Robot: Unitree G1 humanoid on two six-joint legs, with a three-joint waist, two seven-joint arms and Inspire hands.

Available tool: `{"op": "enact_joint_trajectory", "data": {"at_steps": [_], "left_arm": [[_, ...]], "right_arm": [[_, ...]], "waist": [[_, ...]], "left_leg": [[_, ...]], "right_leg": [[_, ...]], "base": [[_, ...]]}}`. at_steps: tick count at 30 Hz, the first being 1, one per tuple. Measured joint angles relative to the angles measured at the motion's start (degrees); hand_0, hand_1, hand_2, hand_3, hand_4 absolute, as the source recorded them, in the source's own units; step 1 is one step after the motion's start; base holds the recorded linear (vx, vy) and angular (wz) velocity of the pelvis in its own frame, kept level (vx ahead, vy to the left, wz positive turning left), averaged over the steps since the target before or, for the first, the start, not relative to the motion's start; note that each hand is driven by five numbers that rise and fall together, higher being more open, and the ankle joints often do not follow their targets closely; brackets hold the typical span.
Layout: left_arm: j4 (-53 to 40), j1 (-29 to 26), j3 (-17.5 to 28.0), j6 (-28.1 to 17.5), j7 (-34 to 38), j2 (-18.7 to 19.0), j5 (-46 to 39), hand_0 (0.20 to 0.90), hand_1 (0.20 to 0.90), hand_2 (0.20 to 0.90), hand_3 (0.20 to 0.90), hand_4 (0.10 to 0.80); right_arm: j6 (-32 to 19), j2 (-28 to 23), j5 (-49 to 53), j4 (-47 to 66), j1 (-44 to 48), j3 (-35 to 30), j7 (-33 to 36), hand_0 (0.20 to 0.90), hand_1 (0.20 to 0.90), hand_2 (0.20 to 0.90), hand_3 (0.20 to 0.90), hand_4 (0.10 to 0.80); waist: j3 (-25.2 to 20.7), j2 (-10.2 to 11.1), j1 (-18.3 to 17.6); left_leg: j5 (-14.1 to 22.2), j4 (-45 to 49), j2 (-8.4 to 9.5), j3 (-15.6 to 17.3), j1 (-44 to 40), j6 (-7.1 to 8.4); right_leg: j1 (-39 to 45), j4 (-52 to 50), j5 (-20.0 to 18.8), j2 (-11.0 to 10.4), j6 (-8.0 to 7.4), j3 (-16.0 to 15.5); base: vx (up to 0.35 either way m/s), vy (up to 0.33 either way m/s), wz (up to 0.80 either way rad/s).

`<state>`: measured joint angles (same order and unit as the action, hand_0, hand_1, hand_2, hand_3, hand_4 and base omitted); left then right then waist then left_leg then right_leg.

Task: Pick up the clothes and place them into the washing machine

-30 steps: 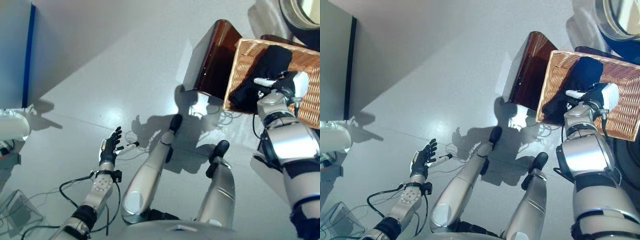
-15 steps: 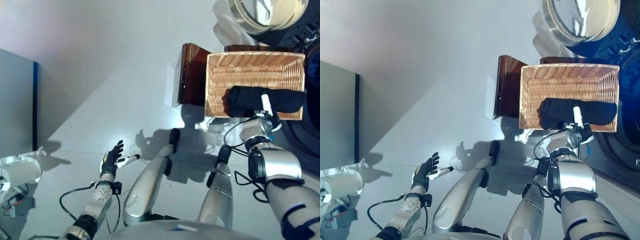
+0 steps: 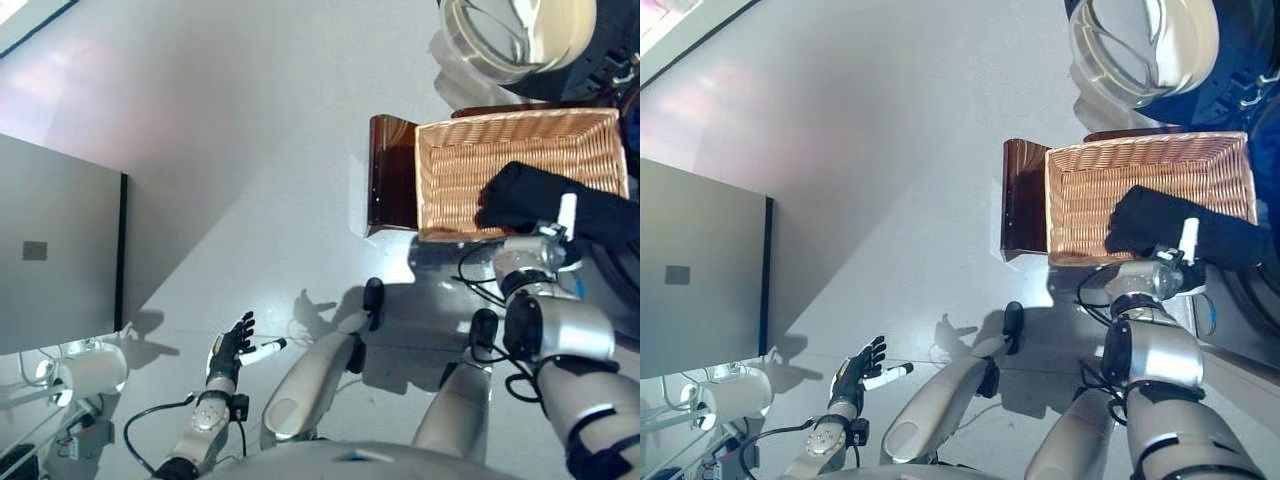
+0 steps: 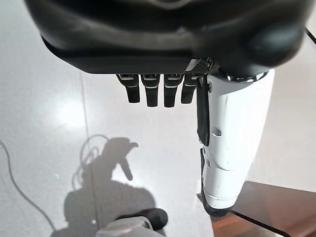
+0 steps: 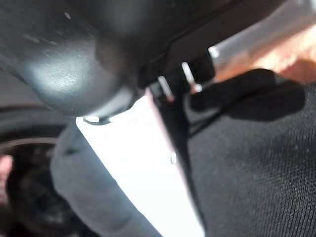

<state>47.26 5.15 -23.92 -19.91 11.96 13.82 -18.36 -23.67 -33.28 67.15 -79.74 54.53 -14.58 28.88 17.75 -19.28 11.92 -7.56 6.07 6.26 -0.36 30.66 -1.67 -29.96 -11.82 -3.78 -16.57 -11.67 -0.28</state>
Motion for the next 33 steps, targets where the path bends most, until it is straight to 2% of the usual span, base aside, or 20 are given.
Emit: {"op": "enact_joint_trajectory", "data": {"at_steps": [1, 3, 4, 5, 6, 7, 8, 12, 13, 16, 21, 26, 30, 33], "left_arm": [[-0.1, 0.1, 0.0, 0.0, -0.4, 0.0, -0.1, 0.900, 0.900, 0.900, 0.900, 0.800], [-0.2, 0.9, 0.1, -0.3, -0.4, 0.2, -0.7, 0.900, 0.900, 0.900, 0.900, 0.800], [-0.2, 1.0, 0.1, -0.5, -0.4, 0.3, -0.9, 0.900, 0.900, 0.900, 0.900, 0.800], [-0.2, 1.1, 0.2, -0.6, -0.4, 0.4, -1.2, 0.900, 0.900, 0.900, 0.900, 0.800], [-0.8, 1.4, 0.1, -0.6, -0.4, 0.6, -2.2, 0.900, 0.900, 0.900, 0.900, 0.800], [-0.7, 1.3, 0.0, -0.6, -0.4, 0.4, -2.6, 0.900, 0.900, 0.900, 0.900, 0.800], [-0.9, 1.3, -0.1, -0.6, -0.4, 0.4, -2.6, 0.900, 0.900, 0.900, 0.900, 0.800], [-2.4, 0.7, 0.1, -2.1, -0.4, 0.4, -4.0, 0.900, 0.900, 0.900, 0.900, 0.800], [-2.0, 0.1, 0.1, -2.3, -0.3, 0.4, -5.0, 0.900, 0.900, 0.900, 0.900, 0.800], [-1.2, -1.1, 0.2, -2.4, -0.4, -0.3, -5.9, 0.900, 0.900, 0.900, 0.900, 0.800], [-0.1, -2.3, 0.1, -2.5, -1.4, -1.9, -6.1, 0.900, 0.900, 0.900, 0.900, 0.800], [1.0, -2.3, 0.1, -1.7, -2.0, -2.1, -5.9, 0.900, 0.900, 0.900, 0.900, 0.800], [2.9, -2.0, 0.3, -1.4, -2.1, -2.0, -4.8, 0.900, 0.900, 0.900, 0.900, 0.800], [4.8, -1.8, 0.7, -0.4, -2.0, -1.8, -4.6, 0.900, 0.900, 0.900, 0.900, 0.800]], "right_arm": [[0.3, -2.6, -0.5, -0.1, 2.2, -0.5, 1.1, 0.200, 0.200, 0.200, 0.200, 0.300], [0.4, -8.8, -2.5, 0.4, 9.9, 4.5, 3.6, 0.200, 0.200, 0.200, 0.200, 0.300], [0.4, -11.1, -4.2, 1.2, 13.8, 6.7, 4.0, 0.285, 0.285, 0.285, 0.285, 0.361], [0.0, -13.0, -5.4, 3.4, 16.4, 8.6, 4.3, 0.337, 0.337, 0.337, 0.337, 0.398], [1.3, -14.0, -5.4, 6.9, 18.1, 9.9, 9.0, 0.502, 0.502, 0.502, 0.502, 0.516], [1.3, -14.0, -5.7, 8.5, 18.2, 10.4, 9.7, 0.757, 0.757, 0.757, 0.757, 0.698], [1.1, -14.0, -6.9, 9.9, 18.1, 10.7, 9.8, 0.900, 0.900, 0.900, 0.900, 0.800], [-0.1, -13.7, -7.2, 10.5, 18.0, 12.5, 9.7, 0.900, 0.900, 0.900, 0.900, 0.800], [-1.5, -12.0, -8.0, 11.5, 17.2, 11.1, 9.2, 0.900, 0.900, 0.900, 0.900, 0.800], [-2.4, -8.5, -10.5, 11.0, 13.7, 7.2, 7.2, 0.900, 0.900, 0.900, 0.900, 0.800], [-0.8, -3.7, -9.2, 1.2, 9.7, 5.2, 1.6, 0.900, 0.900, 0.900, 0.900, 0.800], [0.1, 3.1, -6.9, 0.8, 4.8, 4.9, -1.7, 0.900, 0.900, 0.900, 0.900, 0.800], [0.3, 4.3, -5.8, 0.6, 3.9, 4.8, -2.8, 0.900, 0.900, 0.900, 0.900, 0.800], [0.7, 4.3, -6.0, 0.5, 3.5, 5.0, -3.9, 0.900, 0.900, 0.900, 0.900, 0.800]], "waist": [[-0.4, -0.5, 0.1], [-1.0, -1.5, 0.2], [-1.0, -1.6, 0.1], [-1.1, -1.7, 0.0], [-1.1, -1.7, -0.4], [-1.0, -1.8, -0.5], [-1.1, -2.1, -0.5], [-0.7, -2.1, -1.1], [-0.1, -1.8, -1.6], [0.8, -1.0, -2.6], [1.5, -0.3, -3.4], [1.5, -0.1, -3.1], [1.7, 0.6, -2.4], [1.8, 2.7, -1.6]], "left_leg": [[-0.1, -0.6, 0.28, 0.0, -0.1, 0.10], [-1.3, -1.9, 0.81, 0.9, 0.2, -0.28], [-1.4, -2.7, 0.83, 1.9, 0.5, -0.25], [-1.6, -2.8, 0.91, 2.2, 0.9, -0.51], [-1.8, -3.5, 0.91, 3.2, 1.4, -0.77], [-2.0, -4.1, 0.95, 3.6, 1.5, -1.30], [-2.5, -4.5, 1.02, 3.7, 1.5, -2.00], [-2.4, -4.3, 1.03, 3.5, 1.5, -2.40], [-2.0, -4.3, 0.78, 4.0, 1.5, -2.86], [-1.9, -4.3, 0.47, 4.7, 1.0, -3.03], [-1.8, -4.2, 0.29, 4.1, -1.6, -2.88], [-1.3, -3.2, -0.27, 1.6, -2.6, -1.91], [-1.4, -2.2, -0.49, 0.2, -2.5, -1.84], [-1.5, -1.9, -0.50, -0.1, -2.5, -1.66]], "right_leg": [[-0.3, 0.1, 0.0, -0.2, -0.02, 0.3], [-2.1, -0.2, -0.1, -0.5, -0.38, 1.8], [-3.2, -0.1, -0.2, -0.5, -0.57, 2.8], [-4.0, 0.0, -0.5, -0.6, -0.91, 3.3], [-5.4, -0.2, -0.4, -0.5, -1.04, 4.3], [-6.0, 0.0, -0.6, -0.5, -1.23, 4.7], [-6.6, 0.0, -0.7, -0.4, -1.37, 5.3], [-7.2, 0.0, -0.5, -0.2, -1.42, 6.1], [-7.6, 0.0, -0.5, 0.3, -1.35, 7.1], [-7.3, -0.1, -0.6, 0.6, -1.50, 7.4], [-4.3, 0.1, -0.3, 0.7, -1.19, 7.0], [-1.6, -0.3, -0.1, 0.9, -0.77, 4.1], [-0.3, -0.9, 0.5, 0.8, -0.48, 2.4], [0.4, -1.2, 0.3, 0.7, -0.16, 1.4]], "base": [[0.003, 0.063, -0.04], [-0.003, 0.059, -0.23], [0.006, 0.057, -0.30], [0.019, 0.059, -0.27], [0.022, 0.042, -0.29], [0.031, 0.036, -0.29], [0.025, 0.028, -0.29], [-0.003, 0.040, -0.14], [0.019, 0.018, -0.23], [-0.020, -0.006, -0.13], [-0.048, -0.028, 0.00], [-0.040, -0.065, 0.19], [-0.010, -0.024, 0.27], [-0.002, -0.011, 0.18]]}}
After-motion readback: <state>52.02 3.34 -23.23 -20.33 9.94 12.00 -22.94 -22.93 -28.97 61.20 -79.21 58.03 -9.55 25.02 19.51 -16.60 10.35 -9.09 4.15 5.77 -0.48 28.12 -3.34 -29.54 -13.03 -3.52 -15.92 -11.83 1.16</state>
